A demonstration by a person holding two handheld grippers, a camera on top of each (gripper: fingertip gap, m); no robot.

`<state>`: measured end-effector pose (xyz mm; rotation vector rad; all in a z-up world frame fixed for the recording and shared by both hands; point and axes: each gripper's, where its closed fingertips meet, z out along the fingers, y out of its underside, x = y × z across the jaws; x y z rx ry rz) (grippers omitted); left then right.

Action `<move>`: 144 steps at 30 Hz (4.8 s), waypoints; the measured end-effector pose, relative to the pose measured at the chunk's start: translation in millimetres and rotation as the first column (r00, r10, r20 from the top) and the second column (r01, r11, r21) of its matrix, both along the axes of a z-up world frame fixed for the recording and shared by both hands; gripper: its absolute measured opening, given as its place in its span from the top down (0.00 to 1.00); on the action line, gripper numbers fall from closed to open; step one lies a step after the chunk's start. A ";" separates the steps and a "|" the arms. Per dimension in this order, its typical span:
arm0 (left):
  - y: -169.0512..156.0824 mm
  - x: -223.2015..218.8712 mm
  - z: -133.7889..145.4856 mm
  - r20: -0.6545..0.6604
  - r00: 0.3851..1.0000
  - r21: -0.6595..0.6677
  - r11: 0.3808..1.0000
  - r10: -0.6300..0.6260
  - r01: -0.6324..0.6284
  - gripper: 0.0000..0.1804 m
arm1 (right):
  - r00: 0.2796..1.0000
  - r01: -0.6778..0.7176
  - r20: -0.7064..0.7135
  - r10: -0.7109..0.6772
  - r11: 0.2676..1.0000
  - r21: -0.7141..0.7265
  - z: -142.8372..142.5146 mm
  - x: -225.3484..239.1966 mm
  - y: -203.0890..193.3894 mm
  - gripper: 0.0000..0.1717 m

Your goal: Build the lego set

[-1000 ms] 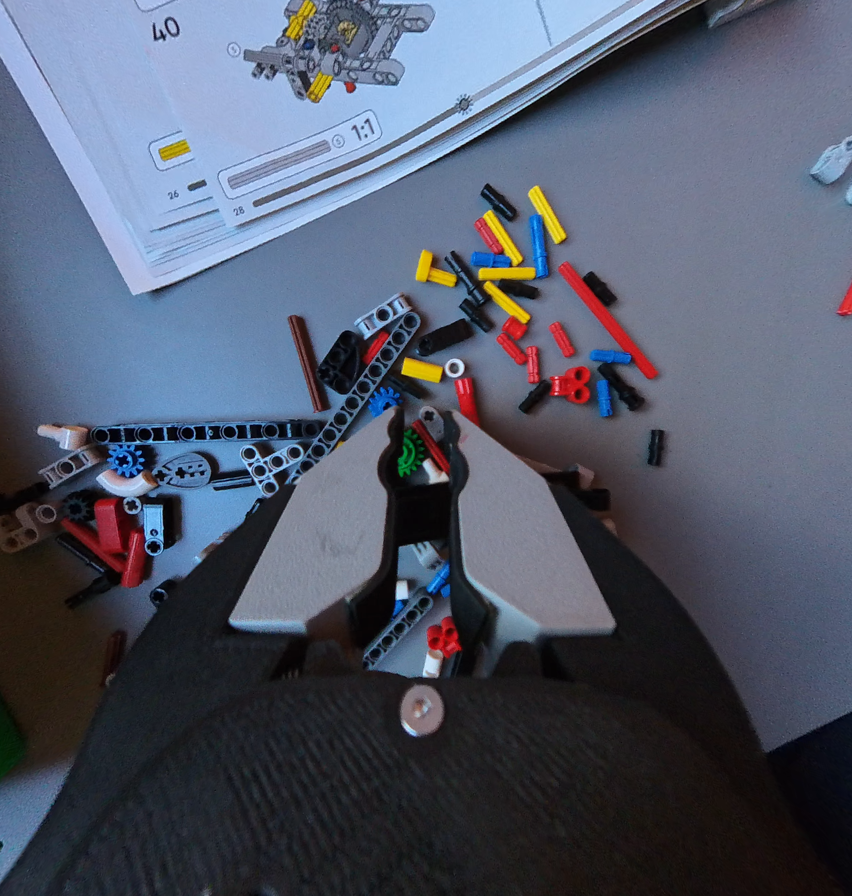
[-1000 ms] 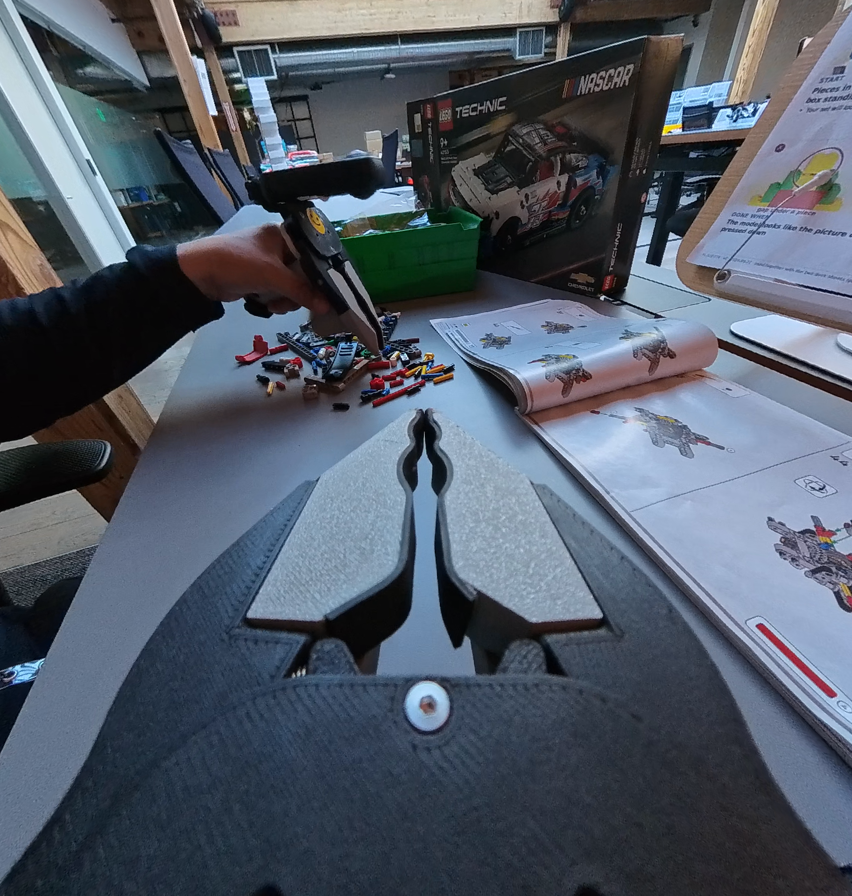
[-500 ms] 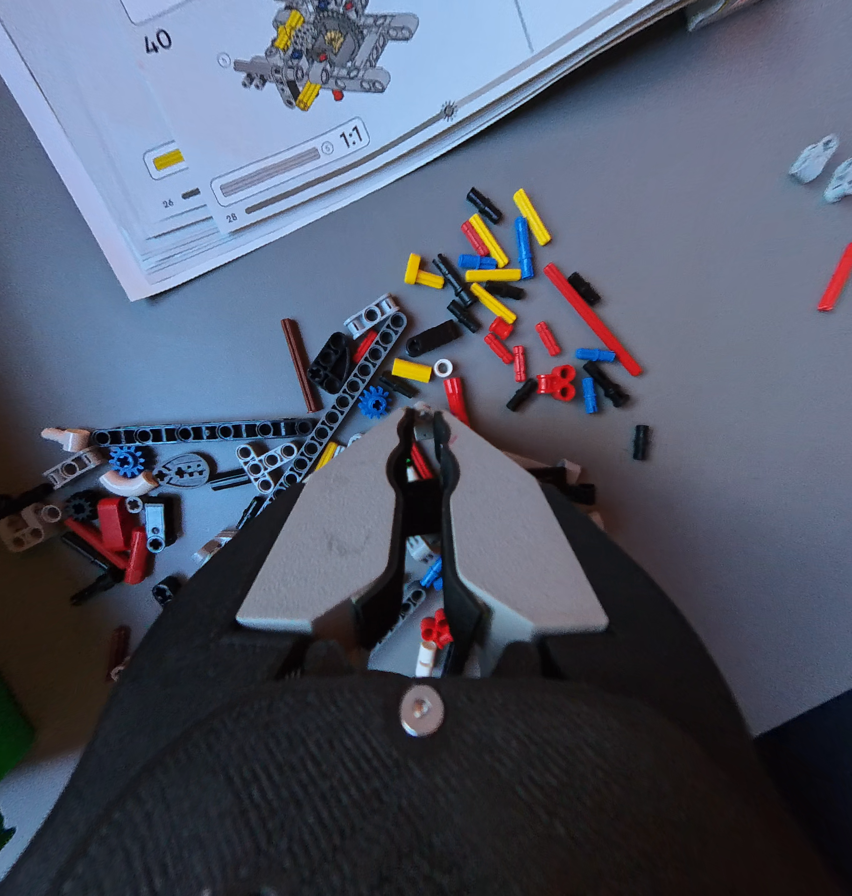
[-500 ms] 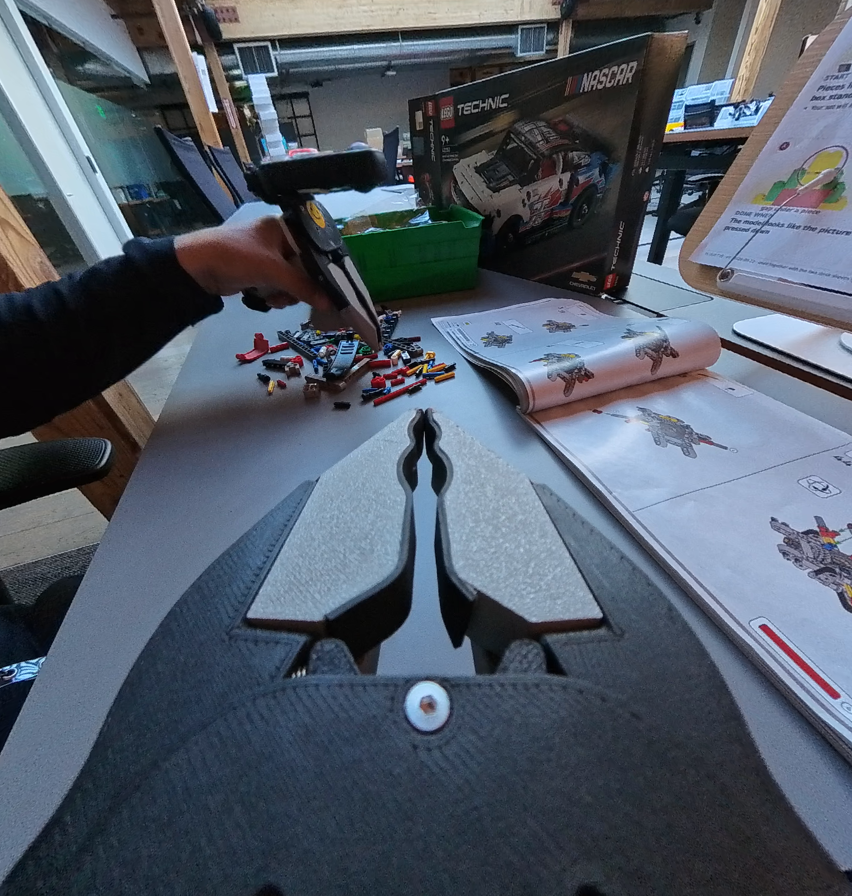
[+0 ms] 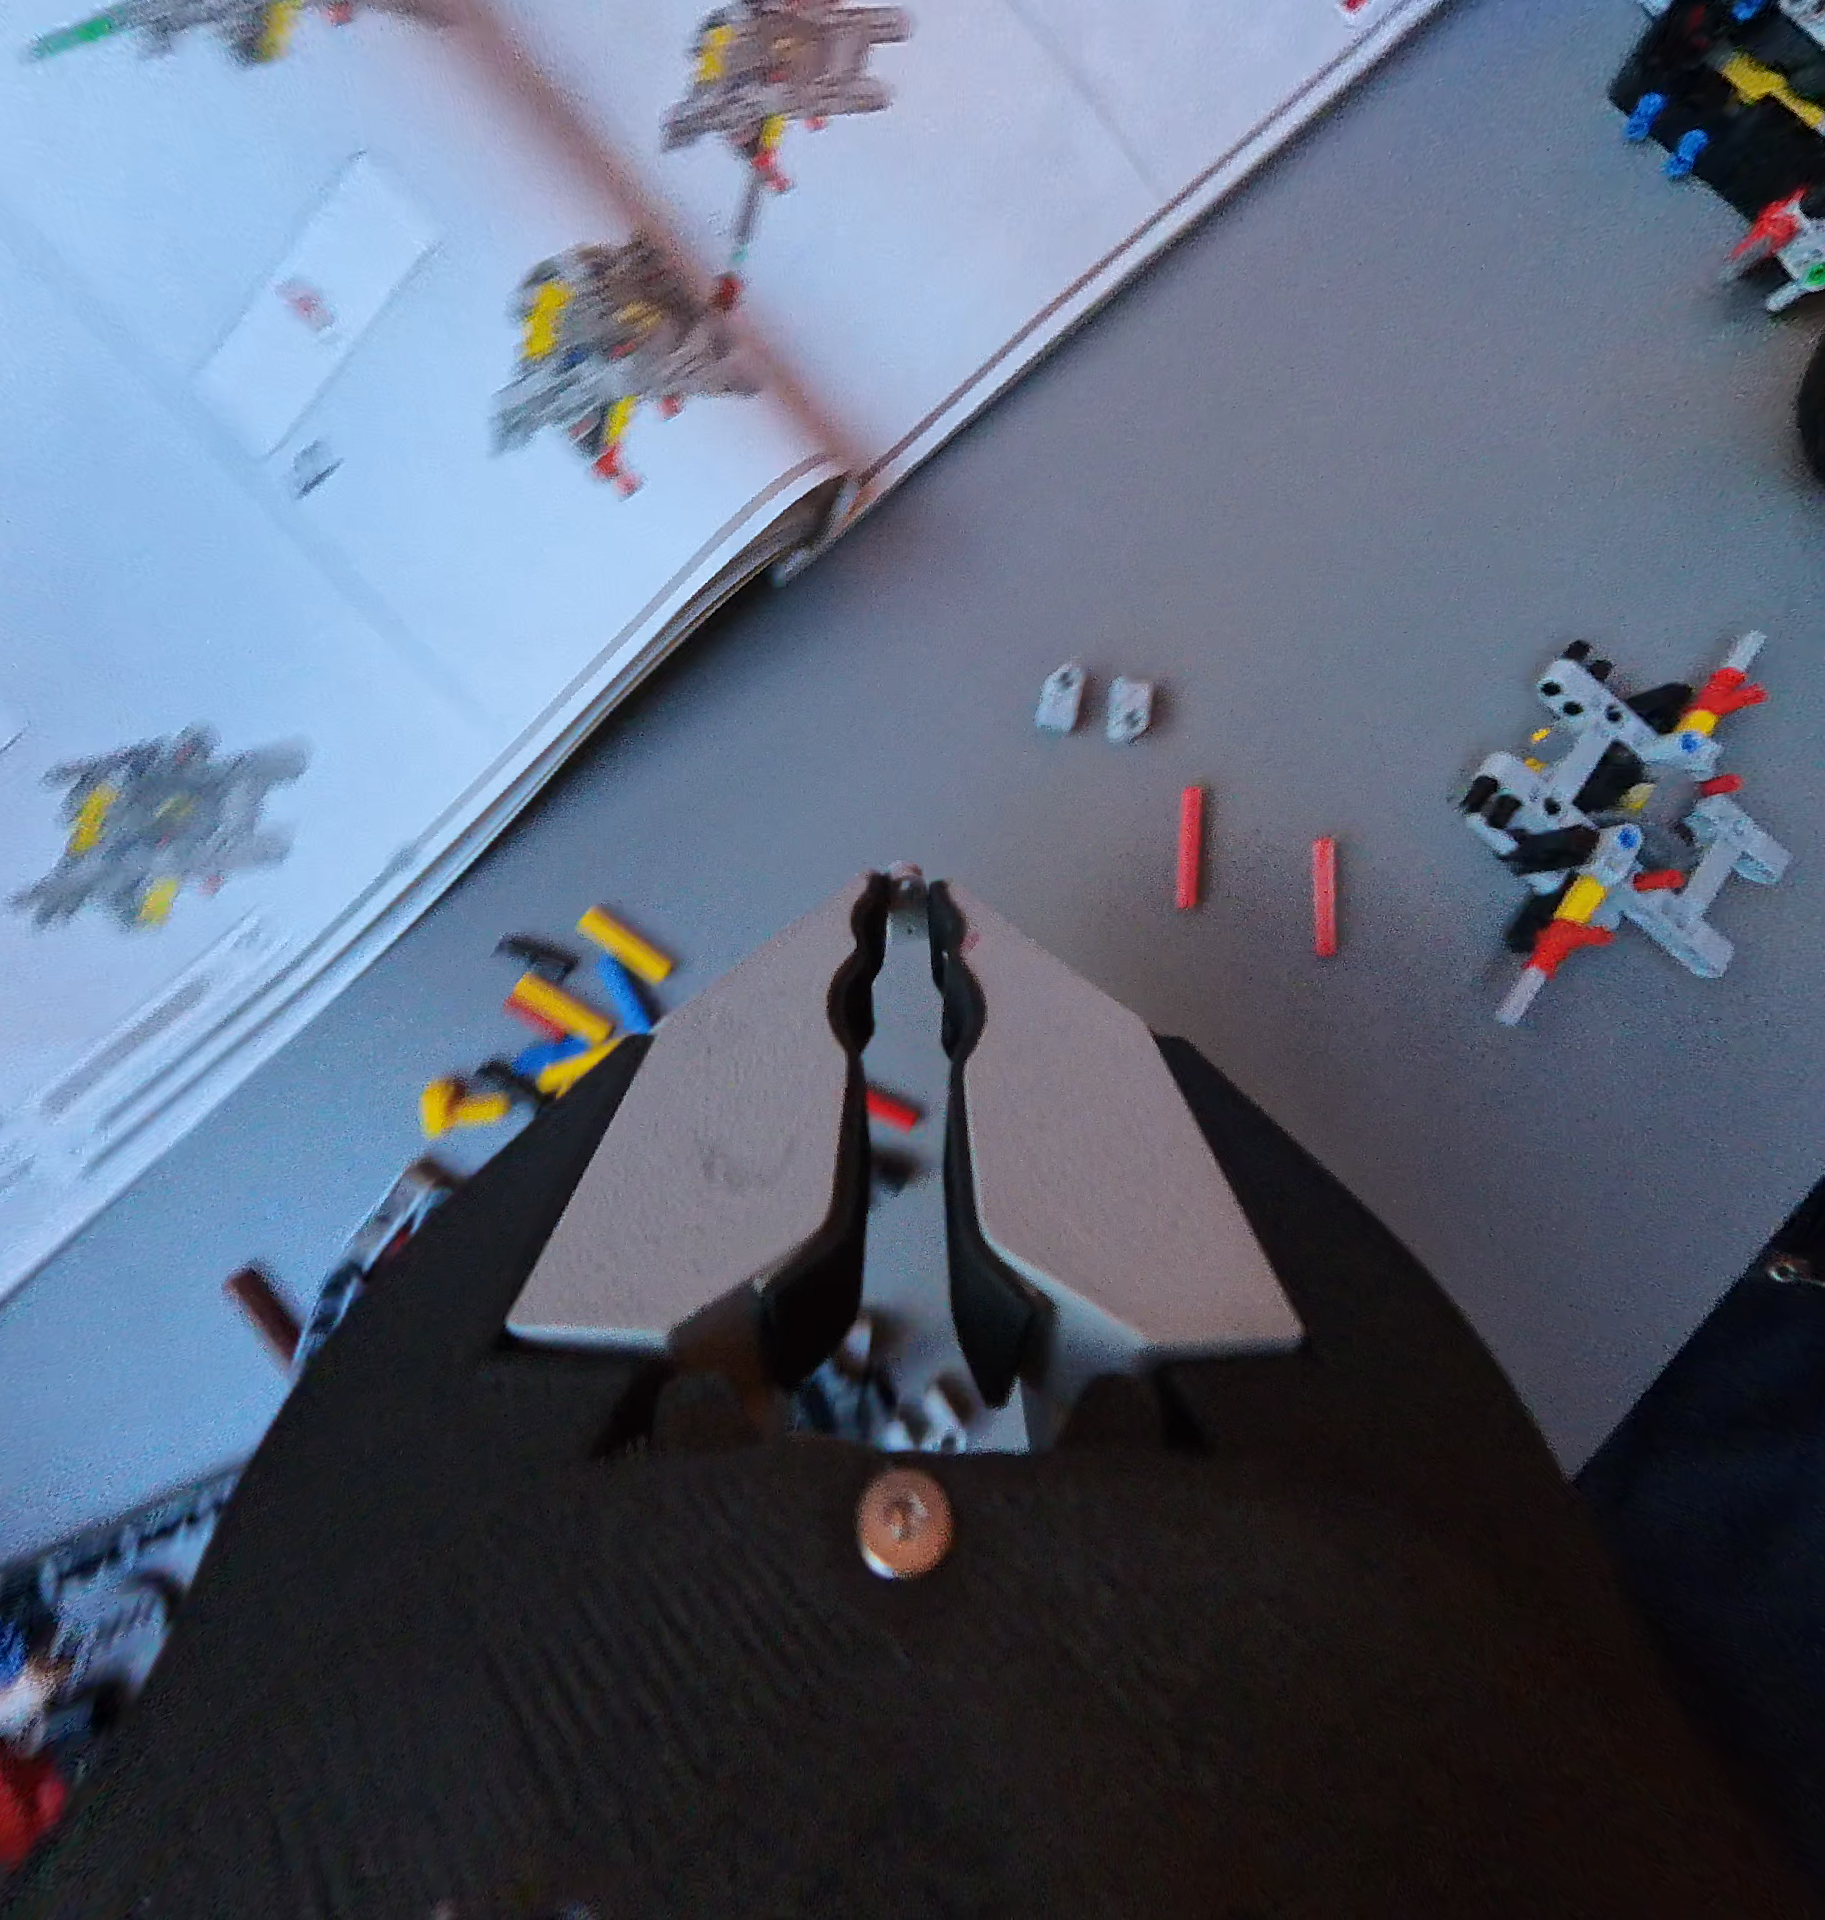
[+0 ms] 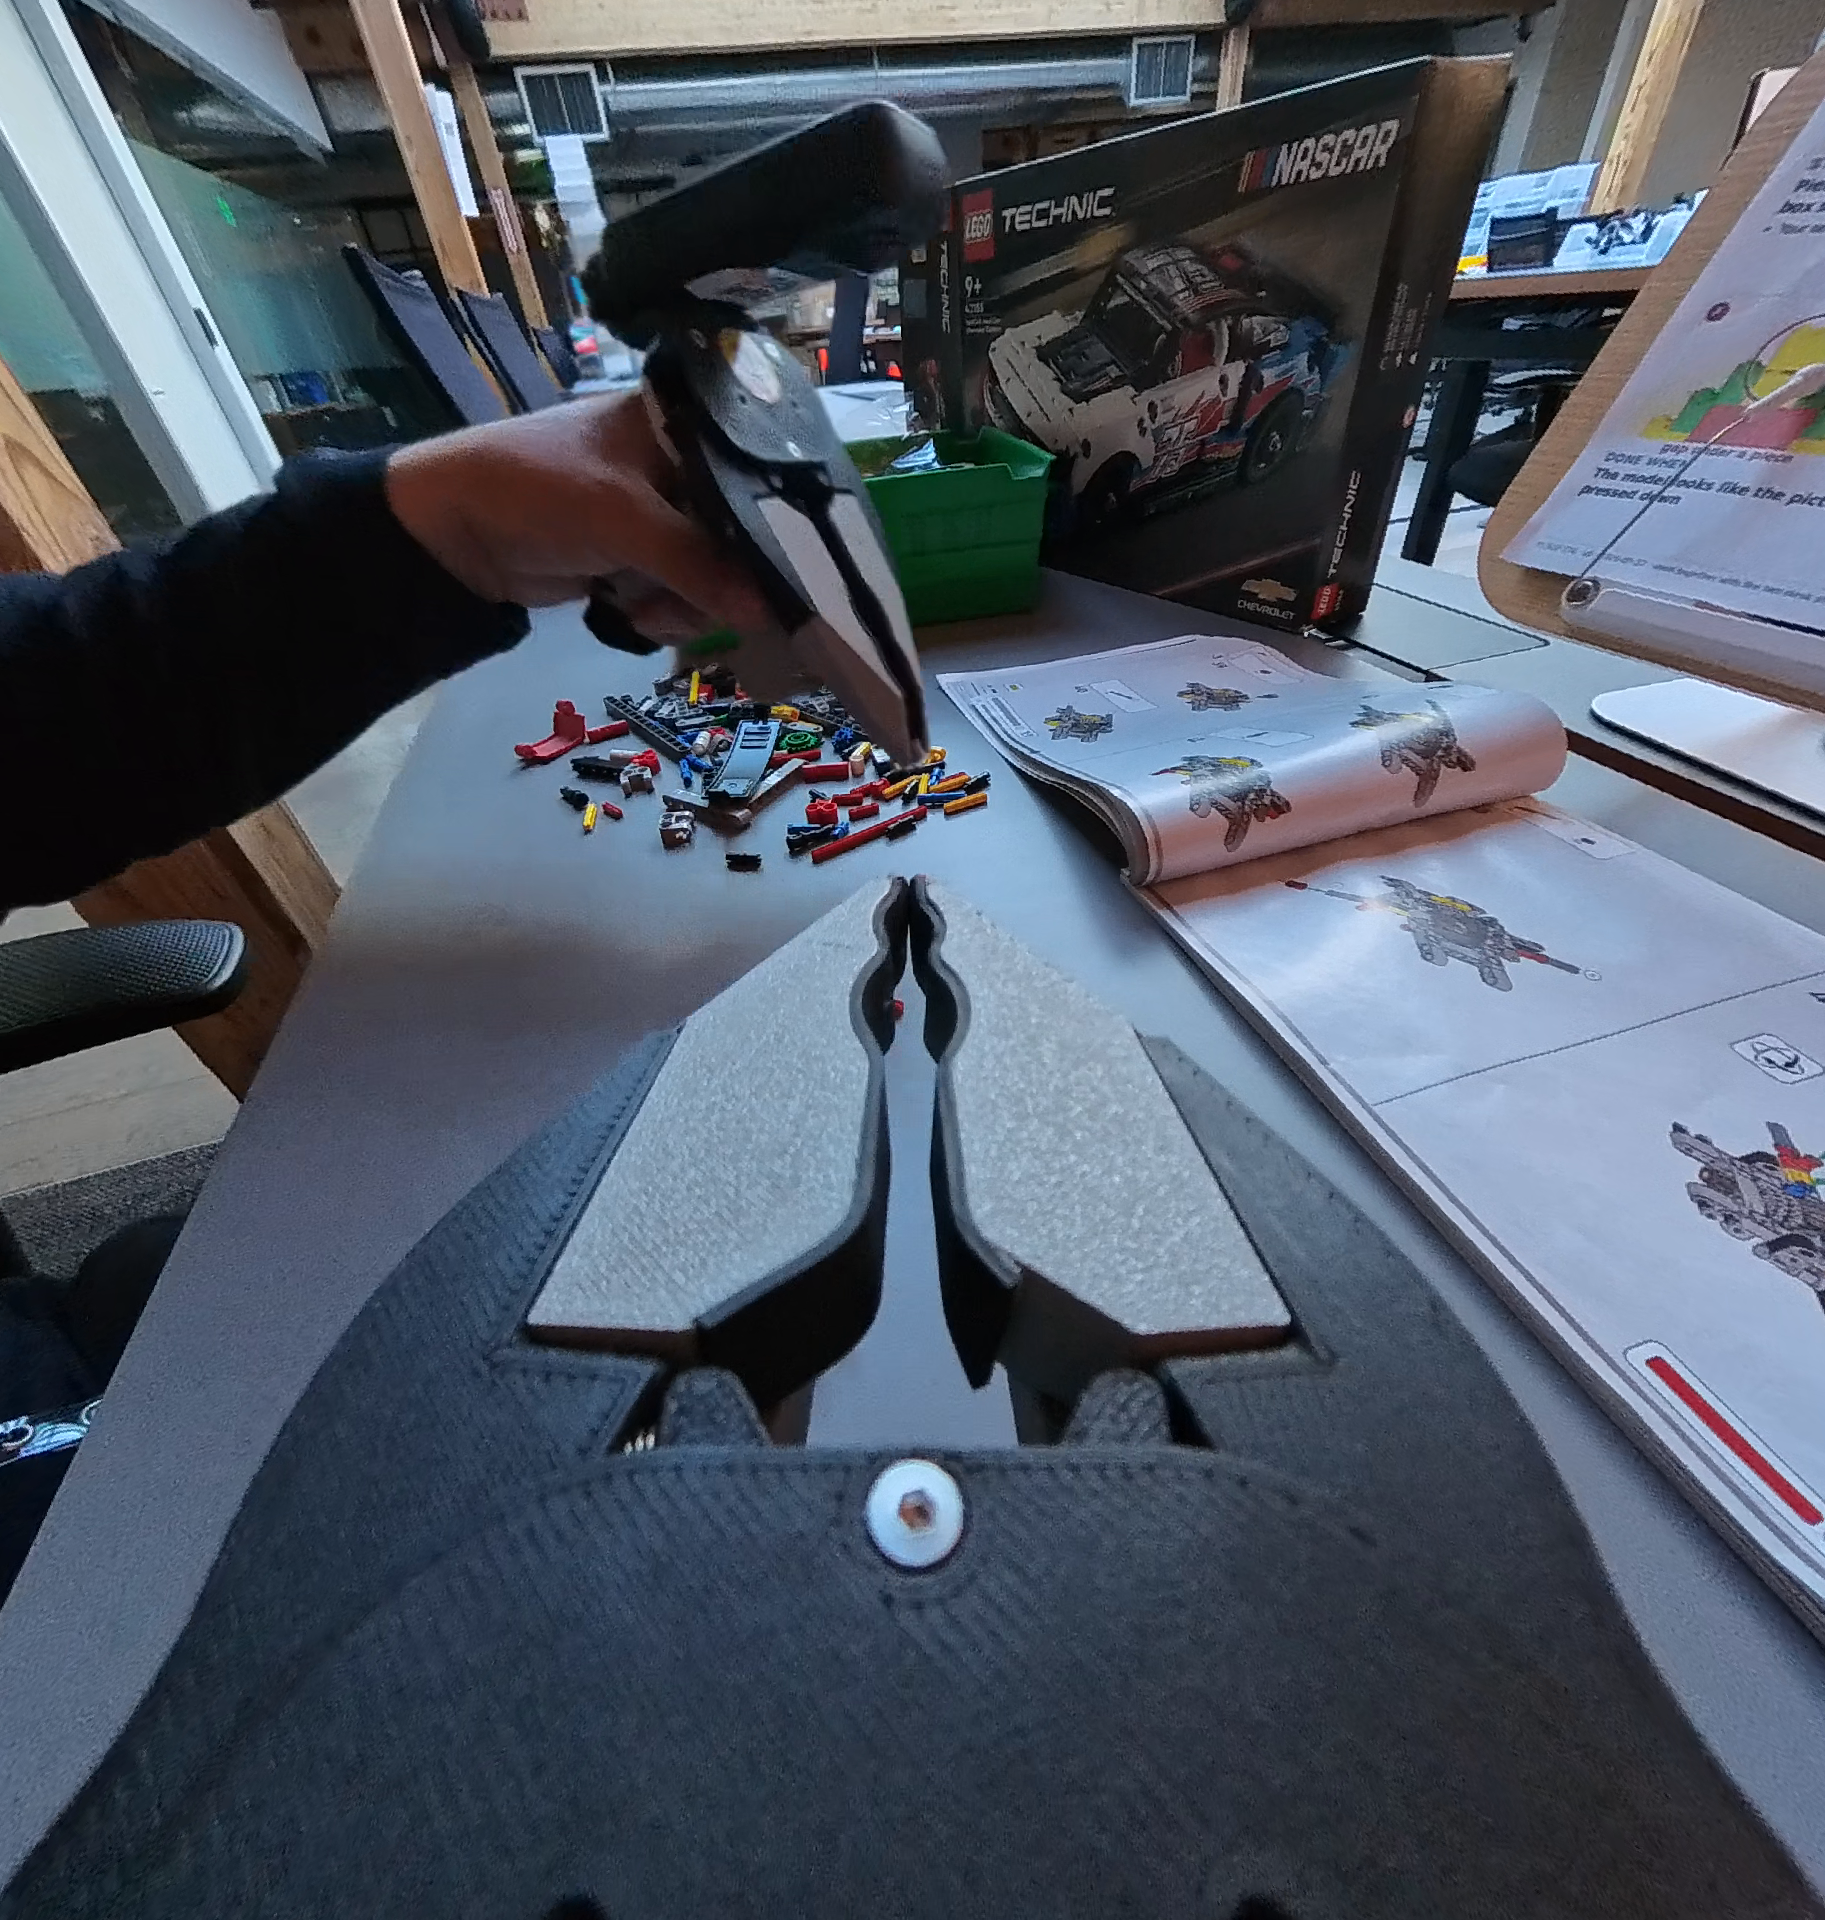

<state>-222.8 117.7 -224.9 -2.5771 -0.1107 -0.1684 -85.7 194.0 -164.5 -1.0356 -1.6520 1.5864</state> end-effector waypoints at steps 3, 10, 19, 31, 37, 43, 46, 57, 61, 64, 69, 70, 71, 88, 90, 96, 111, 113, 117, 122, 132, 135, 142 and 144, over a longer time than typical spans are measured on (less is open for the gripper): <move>25.8 17.9 -20.5 -0.001 0.997 -0.053 0.996 -0.078 0.078 0.97 | 1.000 0.006 -0.005 -0.006 1.000 -0.003 1.6 0.5 1.9 1.00; 46.1 34.3 -48.3 0.019 0.993 -0.104 0.988 -0.114 0.115 0.97 | 1.000 0.000 -0.012 0.000 1.000 -0.006 3.7 1.5 1.7 1.00; 24.3 20.5 0.7 -0.002 0.998 0.000 0.998 -0.066 0.066 0.92 | 1.000 -0.016 -0.007 0.016 1.000 0.001 2.4 1.8 -2.0 1.00; -146.0 -77.7 49.4 -0.135 0.940 0.075 0.949 0.312 -0.305 0.91 | 1.000 -0.015 0.017 0.015 1.000 0.003 -4.5 -1.3 -1.5 1.00; -176.0 -89.6 34.7 -0.089 0.917 0.132 0.917 0.388 -0.375 0.91 | 0.999 0.002 0.049 -0.002 1.000 0.001 -13.9 -6.8 0.5 1.00; -195.9 -111.5 32.7 -0.108 0.896 0.104 0.902 0.430 -0.420 0.90 | 0.998 0.019 0.058 -0.018 1.000 -0.016 -16.3 -8.5 5.3 1.00; -205.9 -117.3 31.4 -0.129 0.888 0.083 0.897 0.441 -0.434 0.90 | 0.998 0.013 0.062 -0.012 1.000 -0.013 -17.0 -9.1 3.8 1.00; -252.3 -133.7 0.3 -0.110 0.832 -0.032 0.835 0.543 -0.549 0.90 | 0.999 -0.008 0.042 0.008 1.000 -0.011 -11.5 -5.2 -0.2 1.00; -259.3 -134.5 -4.2 -0.129 0.826 -0.047 0.829 0.549 -0.558 0.90 | 0.999 -0.012 0.039 0.012 1.000 -0.006 -10.9 -4.5 -1.3 1.00; -259.7 -134.6 -4.5 -0.125 0.827 -0.049 0.829 0.548 -0.557 0.90 | 0.999 -0.012 0.042 0.012 1.000 -0.008 -11.5 -4.7 -1.0 1.00; -257.4 -131.8 -8.9 -0.119 0.839 -0.065 0.839 0.531 -0.540 0.90 | 0.999 -0.007 0.045 0.007 1.000 -0.009 -12.1 -5.2 0.1 1.00; -258.0 -130.6 -12.1 -0.118 0.843 -0.081 0.841 0.525 -0.535 0.90 | 0.999 -0.006 0.044 0.006 1.000 -0.009 -12.1 -5.2 0.3 1.00; -259.1 -130.2 -15.1 -0.120 0.844 -0.095 0.841 0.522 -0.533 0.90 | 0.999 -0.005 0.044 0.006 1.000 -0.009 -12.0 -5.2 0.3 1.00; -218.2 -156.1 4.5 -0.175 0.833 0.032 0.849 0.524 -0.528 0.94 | 0.996 -0.015 0.083 0.016 1.000 -0.019 -19.4 -7.3 -0.7 1.00; -214.8 -157.4 4.7 -0.187 0.835 0.029 0.853 0.517 -0.521 0.95 | 0.997 -0.014 0.081 0.016 1.000 -0.024 -18.9 -7.4 0.2 1.00; -216.1 -151.2 1.0 -0.175 0.848 -0.011 0.860 0.501 -0.510 0.96 | 0.995 -0.023 0.095 0.025 0.999 -0.021 -21.4 -8.0 -2.0 1.00; -260.3 -157.8 -36.1 -0.168 0.809 -0.155 0.796 0.563 -0.586 0.95 | 0.995 -0.021 0.101 0.024 0.999 -0.023 -22.4 -8.2 -2.5 1.00; -261.5 -158.7 -40.1 -0.170 0.806 -0.174 0.788 0.567 -0.591 0.95 | 0.995 -0.019 0.100 0.021 1.000 -0.024 -22.0 -8.1 -2.0 1.00; -258.1 -157.6 -42.0 -0.164 0.814 -0.186 0.793 0.558 -0.581 0.94 | 0.995 -0.021 0.101 0.023 1.000 -0.023 -22.3 -8.1 -2.3 1.00; -256.2 -158.2 -44.8 -0.151 0.814 -0.196 0.790 0.561 -0.581 0.94 | 0.995 -0.023 0.100 0.025 0.999 -0.024 -21.8 -8.0 -2.5 1.00; -251.9 -161.2 -44.8 -0.153 0.817 -0.192 0.794 0.557 -0.577 0.93 | 0.995 -0.025 0.098 0.028 0.999 -0.023 -21.2 -7.5 -3.0 1.00; -251.2 -159.5 -42.5 -0.157 0.821 -0.184 0.800 0.549 -0.571 0.93 | 0.995 -0.026 0.100 0.028 0.999 -0.023 -21.5 -7.5 -3.0 1.00; -248.9 -152.1 -13.0 -0.218 0.827 -0.136 0.823 0.518 -0.551 0.93 | 0.994 -0.028 0.106 0.030 0.999 -0.024 -23.2 -8.2 -3.4 1.00; -240.0 -146.8 0.4 -0.234 0.836 -0.110 0.841 0.496 -0.530 0.93 | 0.994 -0.029 0.106 0.032 0.999 -0.021 -23.1 -8.3 -4.1 1.00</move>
